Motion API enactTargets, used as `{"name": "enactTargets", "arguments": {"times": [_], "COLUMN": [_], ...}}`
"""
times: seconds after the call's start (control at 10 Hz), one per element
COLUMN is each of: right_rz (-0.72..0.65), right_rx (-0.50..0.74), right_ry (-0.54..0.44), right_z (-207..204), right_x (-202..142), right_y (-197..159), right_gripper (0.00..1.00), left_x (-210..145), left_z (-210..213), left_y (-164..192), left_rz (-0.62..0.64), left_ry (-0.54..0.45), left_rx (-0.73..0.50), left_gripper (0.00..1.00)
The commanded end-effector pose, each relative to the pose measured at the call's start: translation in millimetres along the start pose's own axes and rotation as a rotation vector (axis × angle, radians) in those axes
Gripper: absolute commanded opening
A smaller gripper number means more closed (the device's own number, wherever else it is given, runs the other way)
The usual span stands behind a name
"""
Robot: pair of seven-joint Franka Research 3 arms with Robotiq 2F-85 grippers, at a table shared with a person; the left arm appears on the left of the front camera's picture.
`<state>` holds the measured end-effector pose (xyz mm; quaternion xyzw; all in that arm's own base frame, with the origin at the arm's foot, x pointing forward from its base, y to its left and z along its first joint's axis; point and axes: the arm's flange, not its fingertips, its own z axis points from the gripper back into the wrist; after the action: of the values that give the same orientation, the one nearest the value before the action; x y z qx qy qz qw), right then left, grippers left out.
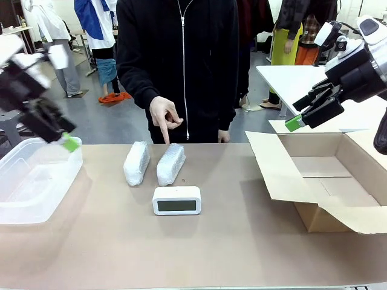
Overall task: Separate and place wrapped and unwrapped clocks.
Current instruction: Pick up the Digital clock indicated by the person.
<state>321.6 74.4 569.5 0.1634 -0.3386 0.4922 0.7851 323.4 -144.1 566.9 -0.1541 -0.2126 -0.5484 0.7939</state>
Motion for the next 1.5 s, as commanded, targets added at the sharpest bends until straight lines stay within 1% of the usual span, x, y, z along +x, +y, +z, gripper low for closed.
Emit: {"name": "enactTargets", "arguments": {"times": [0.0, 0.2, 0.3, 0.4, 0.5, 0.6, 0.7, 0.9, 1.0, 1.1, 1.2, 1.4], "right_rz": [0.004, 0.004, 0.004, 0.004, 0.004, 0.004, 0.004, 0.004, 0.004, 0.004, 0.004, 0.004], "right_rx": [0.02, 0.02, 0.02, 0.02, 0.02, 0.02, 0.02, 0.02, 0.02, 0.02, 0.02, 0.02], "right_ry": [-0.015, -0.015, -0.015, -0.015, -0.015, -0.015, -0.015, -0.015, -0.015, -0.015, -0.015, -0.015], "right_z": [-1, -1, -1, -1, -1, -1, -1, -1, -1, -1, -1, -1], "right_x": [-3, -3, -3, -3, -3, -3, -3, -3, -3, -3, -3, -3], "right_y": [0, 0, 0, 0, 0, 0, 0, 0, 0, 0, 0, 0], "right_gripper": [1.0, 1.0, 1.0, 1.0, 1.0, 1.0, 1.0, 1.0, 1.0, 1.0, 1.0, 1.0], "left_x": [72, 124, 137, 140, 139, 136, 149, 149, 148, 149, 151, 142], "left_z": [-35, -87, -116, -135, -148, -158, -150, -150, -160, -189, -206, -233], "left_y": [15, -6, -17, -22, -25, -21, -36, -36, -32, -23, -18, -13], "left_rz": [-0.214, -0.44, -0.565, -0.651, -0.706, -0.71, -0.646, -0.646, -0.682, -0.662, -0.654, -0.578], "left_ry": [0.081, 0.134, 0.165, 0.18, 0.198, 0.18, 0.206, 0.206, 0.209, 0.265, 0.268, 0.292], "left_rx": [-0.024, -0.035, -0.011, -0.009, 0.0, -0.03, -0.054, -0.054, -0.046, -0.147, -0.203, -0.214], "left_gripper": [1.0, 1.0, 1.0, 1.0, 1.0, 1.0, 1.0, 1.0, 1.0, 1.0, 1.0, 1.0]}}
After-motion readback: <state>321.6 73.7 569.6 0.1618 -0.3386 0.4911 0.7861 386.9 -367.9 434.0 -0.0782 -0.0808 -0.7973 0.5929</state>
